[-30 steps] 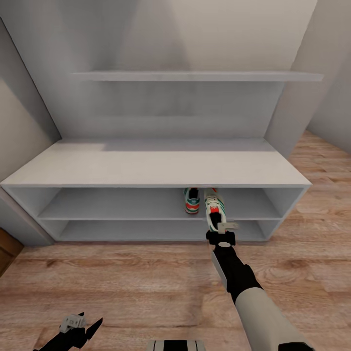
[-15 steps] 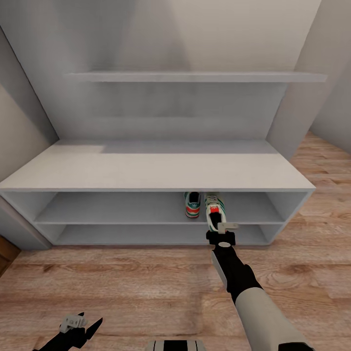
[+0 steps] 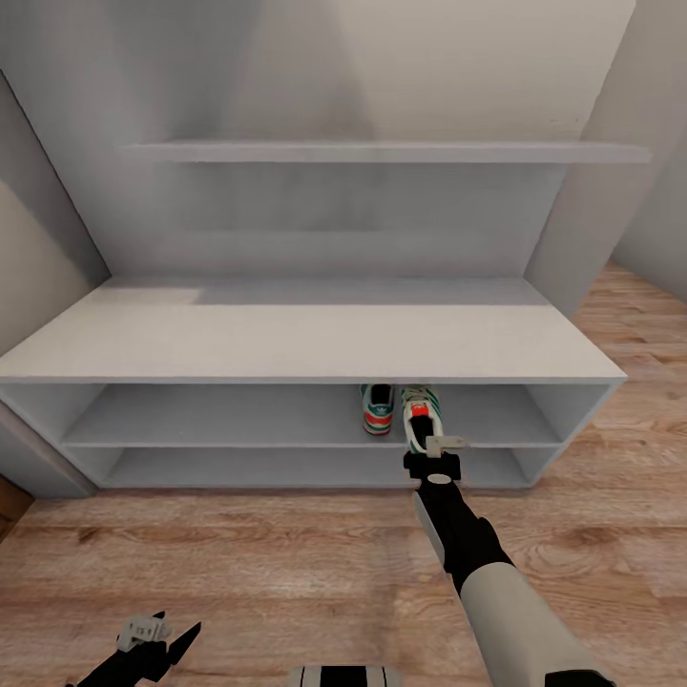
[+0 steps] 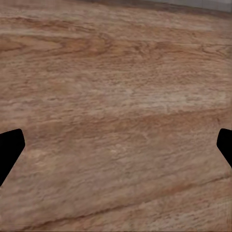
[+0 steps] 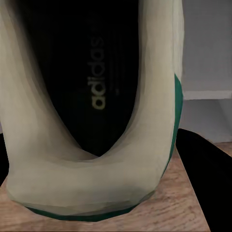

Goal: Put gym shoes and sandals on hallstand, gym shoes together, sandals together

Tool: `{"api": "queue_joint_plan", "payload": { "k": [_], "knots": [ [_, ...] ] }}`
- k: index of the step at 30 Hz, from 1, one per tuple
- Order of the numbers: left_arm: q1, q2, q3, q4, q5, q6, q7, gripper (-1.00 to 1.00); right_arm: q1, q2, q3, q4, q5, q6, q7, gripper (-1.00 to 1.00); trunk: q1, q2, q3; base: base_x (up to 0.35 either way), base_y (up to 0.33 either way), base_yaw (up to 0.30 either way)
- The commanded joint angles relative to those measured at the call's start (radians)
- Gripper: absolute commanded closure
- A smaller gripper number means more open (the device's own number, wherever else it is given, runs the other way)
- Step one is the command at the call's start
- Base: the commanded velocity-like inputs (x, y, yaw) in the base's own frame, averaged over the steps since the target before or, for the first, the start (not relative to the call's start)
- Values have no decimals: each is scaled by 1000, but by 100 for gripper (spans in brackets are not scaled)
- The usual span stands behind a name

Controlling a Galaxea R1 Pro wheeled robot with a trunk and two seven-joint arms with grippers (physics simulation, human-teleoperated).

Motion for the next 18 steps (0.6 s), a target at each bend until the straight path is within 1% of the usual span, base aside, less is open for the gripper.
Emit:
{"api": "queue_joint_plan", "payload": {
  "k": [1, 6, 8, 18],
  "knots": [
    [-1, 0, 8, 1, -1, 1, -8, -100, 0, 1, -1, -2, 11, 9, -2, 100, 0, 0, -1, 296, 0, 0],
    [-1, -1, 8, 1, -1, 1, -8, -100, 0, 1, -1, -1, 11, 9, -2, 100, 0, 0, -1, 307, 0, 0],
    [-1, -1, 8, 1, -2, 1, -8, -100, 0, 1, -1, 0, 11, 9, -2, 100, 0, 0, -1, 153, 0, 0],
    [-1, -1, 8, 1, -2, 1, -8, -100, 0, 1, 0, -2, 11, 9, -2, 100, 0, 0, -1, 25, 0, 0]
  ]
}}
